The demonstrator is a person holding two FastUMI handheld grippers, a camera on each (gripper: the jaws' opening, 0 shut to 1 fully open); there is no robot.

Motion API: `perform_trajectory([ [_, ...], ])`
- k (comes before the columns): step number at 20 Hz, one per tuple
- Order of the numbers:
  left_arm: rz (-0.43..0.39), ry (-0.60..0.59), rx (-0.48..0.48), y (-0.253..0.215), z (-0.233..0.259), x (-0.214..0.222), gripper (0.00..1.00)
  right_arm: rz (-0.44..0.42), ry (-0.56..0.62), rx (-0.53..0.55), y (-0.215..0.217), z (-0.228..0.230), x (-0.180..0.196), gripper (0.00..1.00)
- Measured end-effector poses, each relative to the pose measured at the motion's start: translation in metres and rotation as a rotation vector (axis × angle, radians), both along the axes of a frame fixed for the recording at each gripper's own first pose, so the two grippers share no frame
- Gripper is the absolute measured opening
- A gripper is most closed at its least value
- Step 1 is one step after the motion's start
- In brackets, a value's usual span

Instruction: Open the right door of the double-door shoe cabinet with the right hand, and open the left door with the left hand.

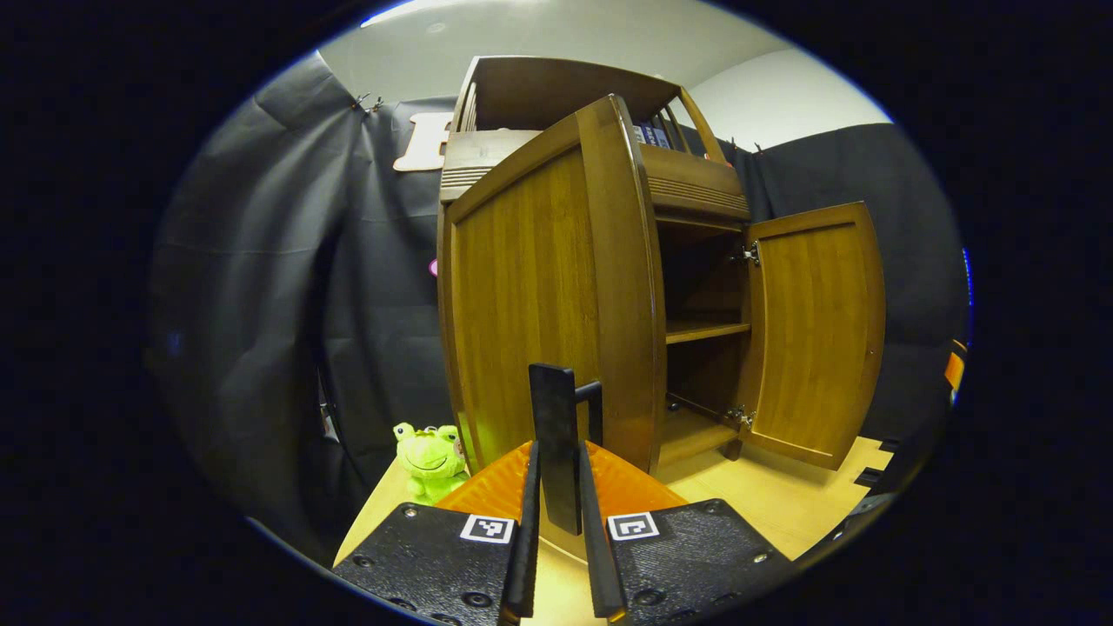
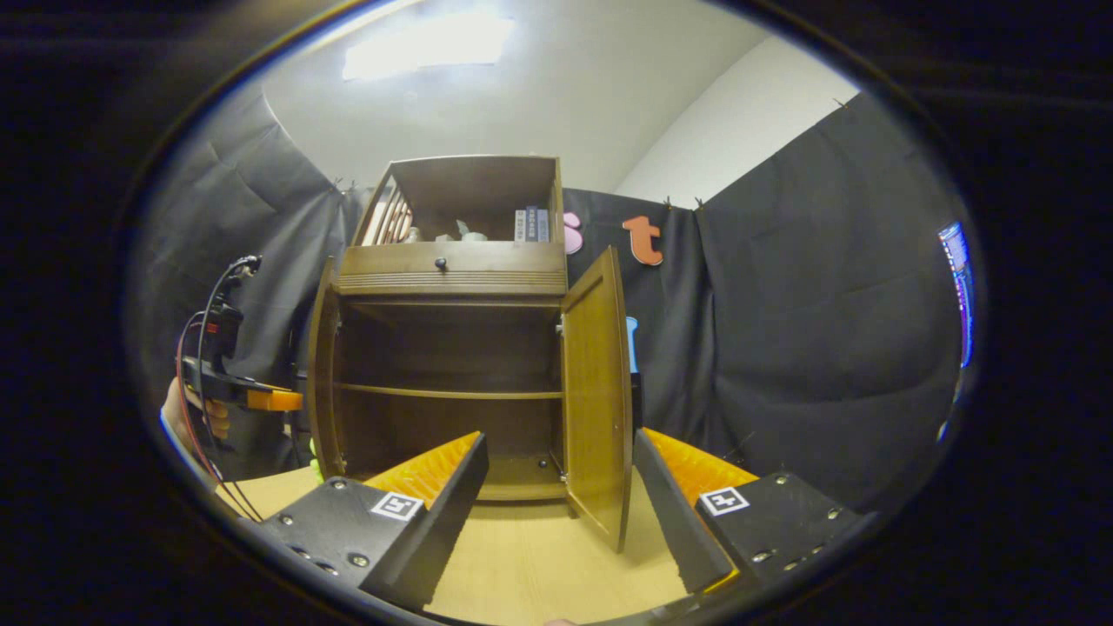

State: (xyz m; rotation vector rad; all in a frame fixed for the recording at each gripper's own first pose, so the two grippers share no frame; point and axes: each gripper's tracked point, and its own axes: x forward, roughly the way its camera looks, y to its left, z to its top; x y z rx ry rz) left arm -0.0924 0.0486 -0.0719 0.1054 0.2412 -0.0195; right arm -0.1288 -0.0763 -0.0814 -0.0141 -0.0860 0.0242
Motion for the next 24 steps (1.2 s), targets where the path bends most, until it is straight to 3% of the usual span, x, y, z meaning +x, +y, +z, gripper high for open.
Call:
perform_trajectory([
  [7,0.087,0.004,0.037,0.038,0.001,-0.007,0.19,0.014,0.003,-0.021,0.009,-0.002,0.0,0.96],
  [10,0.118,0.005,0.108,0.07,0.003,-0.013,0.17,0.001,-0.017,0.014,0.004,0.005,-0.001,1.0],
  [12,0.152,0.004,0.081,0.093,0.008,-0.018,0.11,-0.02,-0.031,0.026,-0.004,0.009,-0.004,1.0],
  [14,0.137,0.005,0.0,0.102,0.01,-0.017,0.06,-0.054,-0.044,0.017,-0.011,0.012,-0.004,1.0],
  [17,0.106,0.017,-0.048,0.117,0.008,-0.018,0.0,-0.051,-0.053,0.019,-0.01,0.015,-0.008,0.96],
  [22,0.027,0.037,-0.049,0.123,0.007,-0.017,0.06,-0.047,-0.034,0.015,-0.009,0.009,-0.005,0.96],
  [23,0.018,0.033,-0.042,0.124,0.008,-0.016,0.14,-0.045,-0.034,0.014,-0.007,0.01,-0.005,0.96],
  [24,0.009,0.032,-0.049,0.123,0.007,-0.015,0.15,-0.043,-0.036,0.013,-0.006,0.011,-0.005,0.96],
])
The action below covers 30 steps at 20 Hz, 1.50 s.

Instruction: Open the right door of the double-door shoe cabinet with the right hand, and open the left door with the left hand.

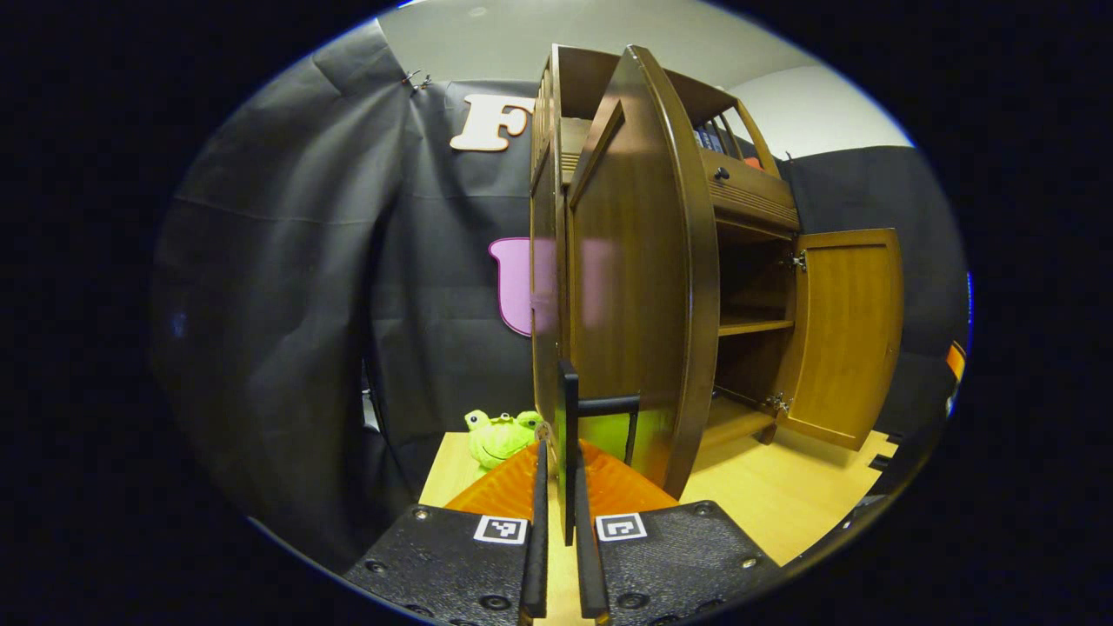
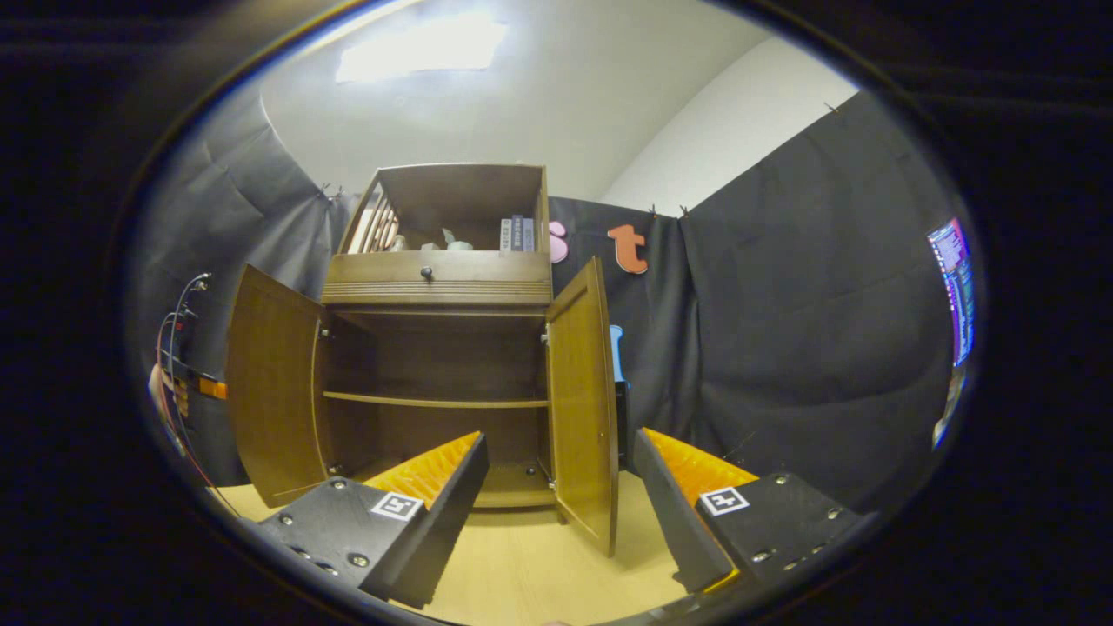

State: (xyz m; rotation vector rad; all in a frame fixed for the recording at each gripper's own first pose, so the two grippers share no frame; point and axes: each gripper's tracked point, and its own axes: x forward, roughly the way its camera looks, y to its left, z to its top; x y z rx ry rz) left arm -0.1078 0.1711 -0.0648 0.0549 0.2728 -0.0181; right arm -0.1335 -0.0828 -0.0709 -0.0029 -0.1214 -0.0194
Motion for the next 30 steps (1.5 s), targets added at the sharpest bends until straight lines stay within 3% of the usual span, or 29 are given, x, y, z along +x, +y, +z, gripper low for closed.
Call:
perform_trajectory([
  [2,0.004,-0.006,-0.017,0.006,0.001,0.001,0.19,0.004,-0.002,-0.002,0.002,0.001,-0.001,1.0],
  [3,0.013,-0.007,-0.012,0.009,0.001,-0.002,0.13,0.004,-0.004,-0.002,0.001,0.002,-0.002,0.96],
  [4,0.028,-0.014,-0.015,0.012,0.001,-0.002,0.28,0.003,-0.006,-0.001,0.001,0.003,-0.003,0.96],
  [5,0.041,-0.012,-0.012,0.012,0.002,-0.003,0.24,0.003,-0.007,0.0,0.0,0.003,-0.002,0.96],
  [11,0.101,-0.022,0.012,0.014,-0.001,-0.008,0.56,-0.001,0.006,0.001,-0.002,-0.002,0.0,0.96],
  [16,0.125,-0.021,0.036,0.011,0.002,-0.014,0.62,0.003,0.003,-0.002,-0.001,0.0,0.0,0.96],
  [19,0.151,-0.053,0.084,0.008,0.015,-0.028,0.6,0.001,0.003,0.002,-0.002,0.0,0.0,0.96],
  [24,0.219,-0.073,0.132,0.013,0.03,-0.044,0.87,0.005,0.016,-0.001,0.002,-0.006,0.004,0.96],
  [26,0.253,-0.075,0.142,0.011,0.038,-0.053,0.88,0.013,0.027,-0.009,0.007,-0.01,0.006,0.96],
  [28,0.278,-0.088,0.14,0.004,0.048,-0.06,0.97,0.013,0.032,-0.008,0.006,-0.01,0.008,0.96],
  [30,0.267,-0.113,0.141,-0.013,0.059,-0.064,0.97,0.013,0.034,0.0,0.005,-0.011,0.008,0.96],
])
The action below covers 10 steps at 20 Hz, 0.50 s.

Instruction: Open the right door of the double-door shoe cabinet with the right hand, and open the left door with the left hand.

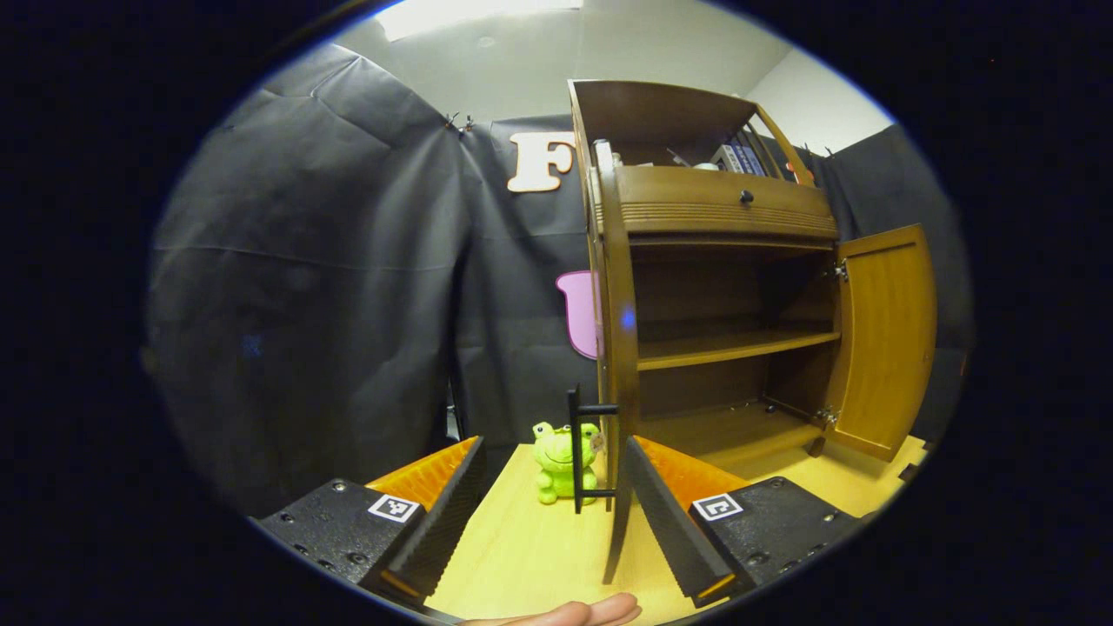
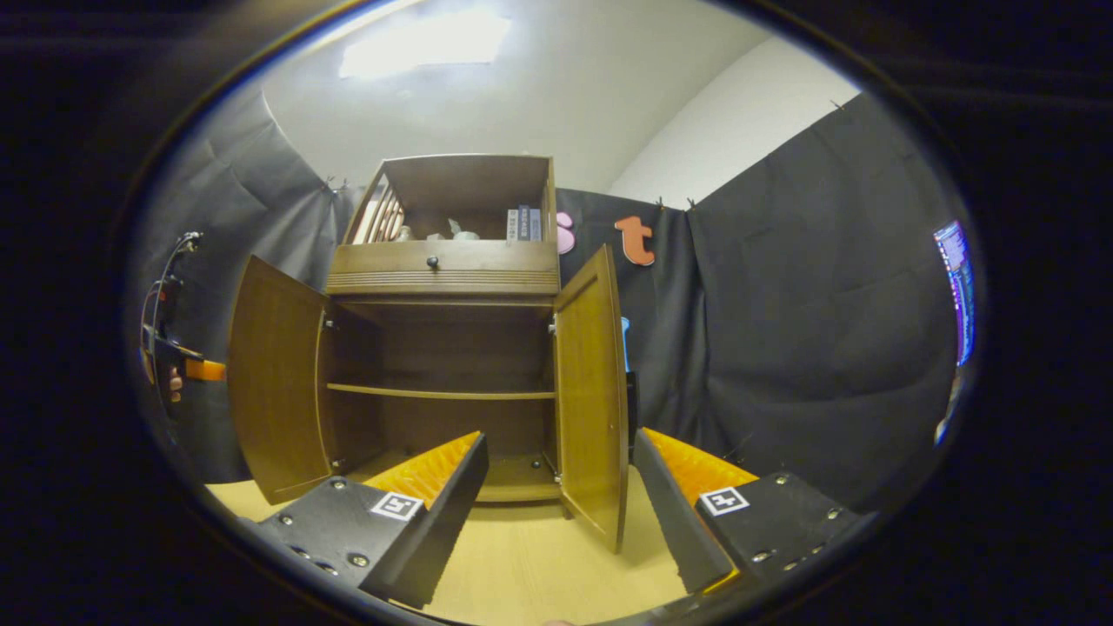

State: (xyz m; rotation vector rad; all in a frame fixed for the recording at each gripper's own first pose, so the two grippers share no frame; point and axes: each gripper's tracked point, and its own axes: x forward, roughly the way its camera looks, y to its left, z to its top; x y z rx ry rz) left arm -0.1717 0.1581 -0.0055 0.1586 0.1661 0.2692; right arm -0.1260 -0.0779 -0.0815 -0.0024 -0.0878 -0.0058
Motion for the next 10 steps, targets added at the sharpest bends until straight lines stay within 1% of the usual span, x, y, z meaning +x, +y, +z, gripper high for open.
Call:
perform_trajectory([
  [2,-0.018,-0.021,0.009,-0.015,0.007,-0.001,0.97,0.002,0.0,0.002,-0.001,0.0,0.0,0.96],
  [4,-0.046,-0.029,-0.005,-0.034,0.007,0.004,0.97,-0.002,-0.003,0.005,-0.004,0.001,-0.002,0.96],
  [8,-0.089,-0.028,-0.033,-0.065,0.003,0.011,0.97,-0.007,-0.003,0.008,-0.009,0.002,-0.002,0.96],
  [10,-0.102,-0.021,-0.032,-0.079,-0.002,0.013,0.97,-0.011,-0.003,0.009,-0.011,0.004,-0.003,0.96],
])
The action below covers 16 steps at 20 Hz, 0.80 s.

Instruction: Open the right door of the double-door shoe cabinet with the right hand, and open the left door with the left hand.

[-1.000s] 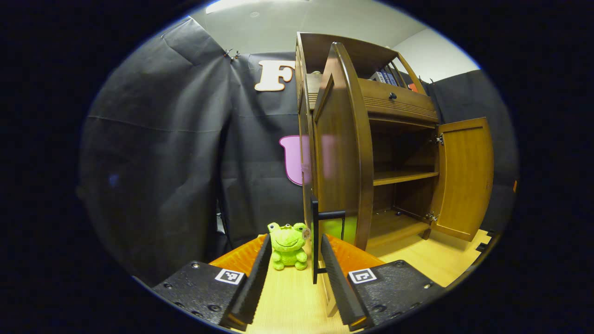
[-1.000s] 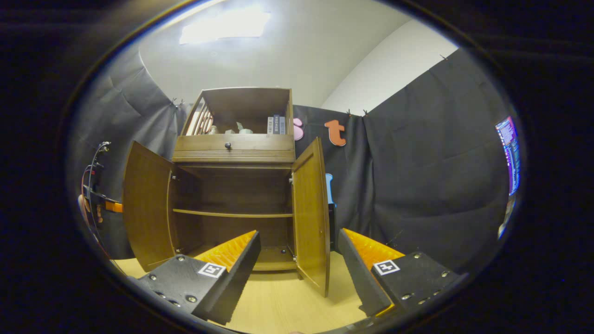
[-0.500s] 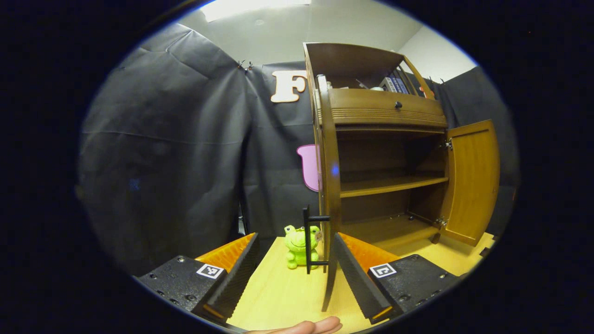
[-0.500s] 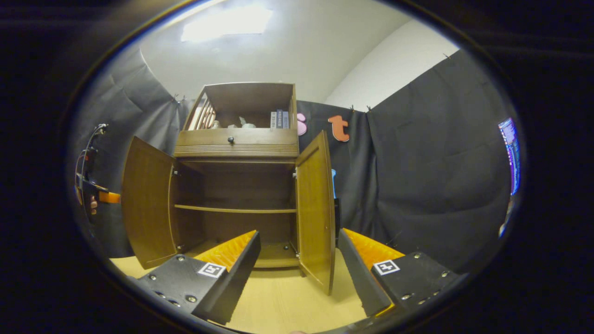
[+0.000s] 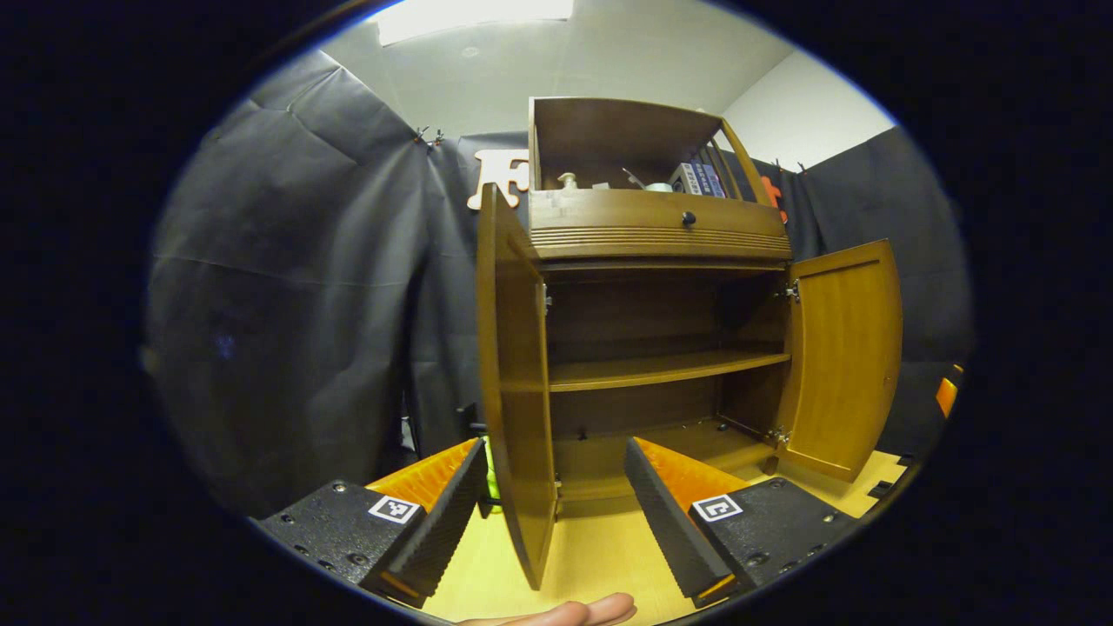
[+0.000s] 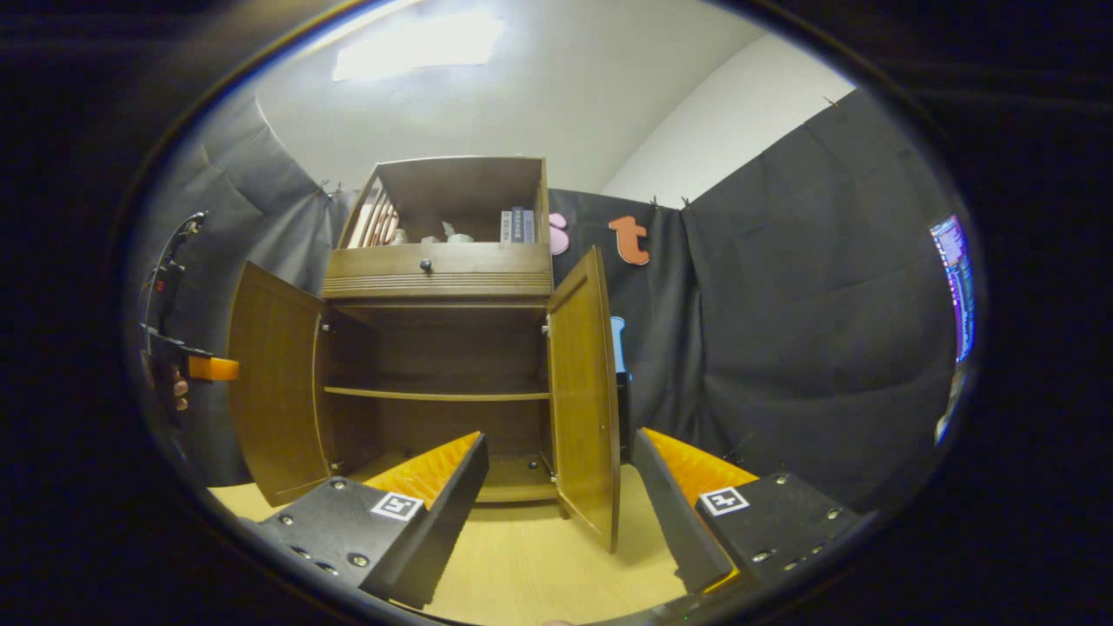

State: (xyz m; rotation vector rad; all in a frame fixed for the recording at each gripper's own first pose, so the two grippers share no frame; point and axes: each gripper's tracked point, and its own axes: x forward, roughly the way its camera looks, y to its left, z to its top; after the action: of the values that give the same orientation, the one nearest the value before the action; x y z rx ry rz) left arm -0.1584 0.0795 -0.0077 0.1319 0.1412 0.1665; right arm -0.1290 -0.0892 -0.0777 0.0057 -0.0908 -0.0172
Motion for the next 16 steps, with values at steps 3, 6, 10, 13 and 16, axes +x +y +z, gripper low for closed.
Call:
perform_trajectory([
  [3,-0.006,-0.001,0.01,-0.017,-0.003,0.008,0.98,0.004,0.003,-0.002,0.001,-0.002,0.001,0.96],
  [6,-0.019,-0.006,0.012,-0.036,-0.005,0.014,0.97,0.008,0.001,-0.007,0.004,0.0,0.001,1.0],
  [10,-0.039,-0.007,0.018,-0.058,-0.007,0.023,0.97,-0.003,-0.007,0.008,0.003,0.005,0.001,0.96],
  [13,-0.063,-0.011,0.011,-0.075,-0.013,0.029,0.97,0.022,0.029,-0.002,0.014,0.005,0.012,1.0],
  [16,-0.105,-0.003,-0.005,-0.095,-0.024,0.034,0.97,0.034,0.07,-0.045,0.026,0.001,0.025,0.96],
])
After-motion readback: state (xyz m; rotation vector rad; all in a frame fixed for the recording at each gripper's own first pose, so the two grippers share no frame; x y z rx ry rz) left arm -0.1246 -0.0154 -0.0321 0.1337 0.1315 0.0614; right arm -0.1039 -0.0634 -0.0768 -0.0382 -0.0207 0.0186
